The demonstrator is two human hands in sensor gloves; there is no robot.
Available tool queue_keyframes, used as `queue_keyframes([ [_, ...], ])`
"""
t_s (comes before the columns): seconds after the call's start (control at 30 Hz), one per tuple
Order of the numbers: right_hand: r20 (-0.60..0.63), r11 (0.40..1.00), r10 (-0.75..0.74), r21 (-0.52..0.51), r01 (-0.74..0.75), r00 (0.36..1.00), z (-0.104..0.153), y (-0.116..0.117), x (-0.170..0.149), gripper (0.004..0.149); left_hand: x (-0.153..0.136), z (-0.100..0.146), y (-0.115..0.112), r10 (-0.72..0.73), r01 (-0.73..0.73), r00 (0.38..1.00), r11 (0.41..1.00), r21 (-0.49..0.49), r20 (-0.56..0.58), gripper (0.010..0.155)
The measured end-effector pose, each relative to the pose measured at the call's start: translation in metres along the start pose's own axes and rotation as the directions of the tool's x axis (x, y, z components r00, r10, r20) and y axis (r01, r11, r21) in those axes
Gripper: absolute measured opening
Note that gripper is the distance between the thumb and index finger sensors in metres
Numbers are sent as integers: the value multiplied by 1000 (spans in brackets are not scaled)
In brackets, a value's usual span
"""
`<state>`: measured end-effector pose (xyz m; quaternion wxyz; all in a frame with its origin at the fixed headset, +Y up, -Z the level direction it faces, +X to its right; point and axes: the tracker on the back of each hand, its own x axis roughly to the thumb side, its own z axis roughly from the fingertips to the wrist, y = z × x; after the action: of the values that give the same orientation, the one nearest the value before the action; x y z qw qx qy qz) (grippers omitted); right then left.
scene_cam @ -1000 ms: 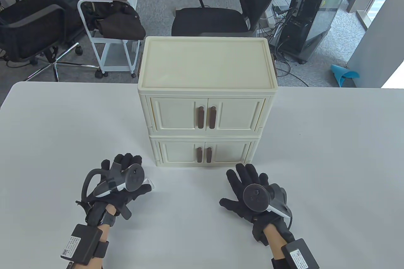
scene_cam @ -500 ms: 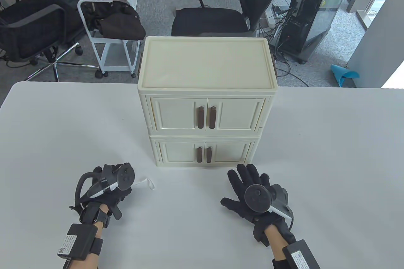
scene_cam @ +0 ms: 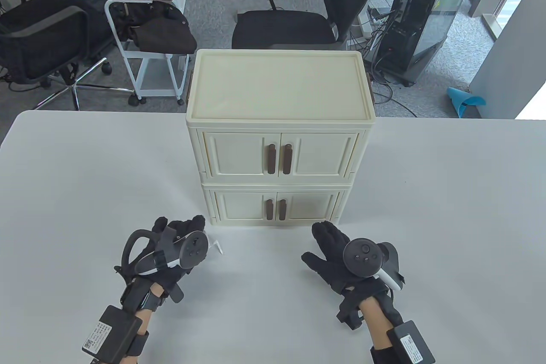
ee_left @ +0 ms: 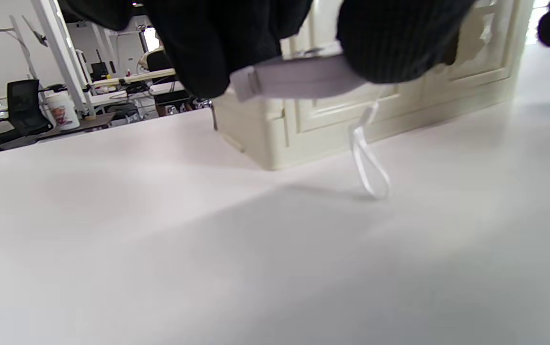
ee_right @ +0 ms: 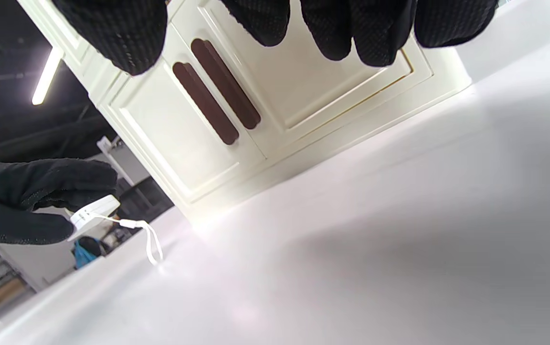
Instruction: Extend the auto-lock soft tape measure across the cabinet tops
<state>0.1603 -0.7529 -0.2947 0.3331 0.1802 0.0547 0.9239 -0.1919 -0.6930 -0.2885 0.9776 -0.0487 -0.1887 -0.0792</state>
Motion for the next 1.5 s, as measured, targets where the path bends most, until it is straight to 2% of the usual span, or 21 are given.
queue_keyframes([
  [0.17, -6, 972, -231, 35, 231, 973, -12, 0, 7, 78, 41, -6, 29, -13, 7, 996, 998, 66, 84, 85],
  [0.3, -18, 889, -453, 58, 454, 891, -22, 3, 18, 76, 71, -20, 46, -14, 2, 991, 996, 94, 136, 86],
  [0.57, -54, 776, -618, 122, 619, 785, -35, 13, 29, 75, 110, -39, 58, -23, 1, 980, 994, 109, 199, 90],
  [0.67, -67, 764, -632, 117, 635, 772, -38, 17, 30, 74, 119, -43, 60, -27, 3, 977, 994, 112, 211, 91],
  [0.8, -77, 770, -631, 63, 635, 772, -38, 18, 30, 70, 125, -46, 60, -51, 26, 976, 992, 121, 210, 92],
  [0.9, -106, 744, -662, 30, 667, 742, -36, 18, 30, 65, 127, -45, 59, -40, 14, 976, 992, 123, 216, 92],
  [1.03, -112, 778, -624, 13, 629, 774, -35, 15, 28, 60, 125, -43, 59, -16, -11, 973, 994, 113, 228, 92],
  [1.13, -108, 780, -622, -5, 626, 775, -32, 11, 25, 53, 119, -39, 57, -34, 11, 975, 994, 107, 218, 91],
  [1.23, -100, 765, -642, -17, 643, 761, -28, 5, 22, 50, 114, -35, 55, -49, 26, 981, 992, 128, 187, 85],
  [1.33, -89, 742, -669, -21, 670, 738, -25, 2, 20, 50, 109, -33, 52, 9, -33, 986, 989, 143, 165, 74],
  [1.5, -76, 685, -727, -14, 728, 683, -21, -1, 17, 50, 107, -32, 46, 71, -100, 981, 983, 157, 182, 64],
])
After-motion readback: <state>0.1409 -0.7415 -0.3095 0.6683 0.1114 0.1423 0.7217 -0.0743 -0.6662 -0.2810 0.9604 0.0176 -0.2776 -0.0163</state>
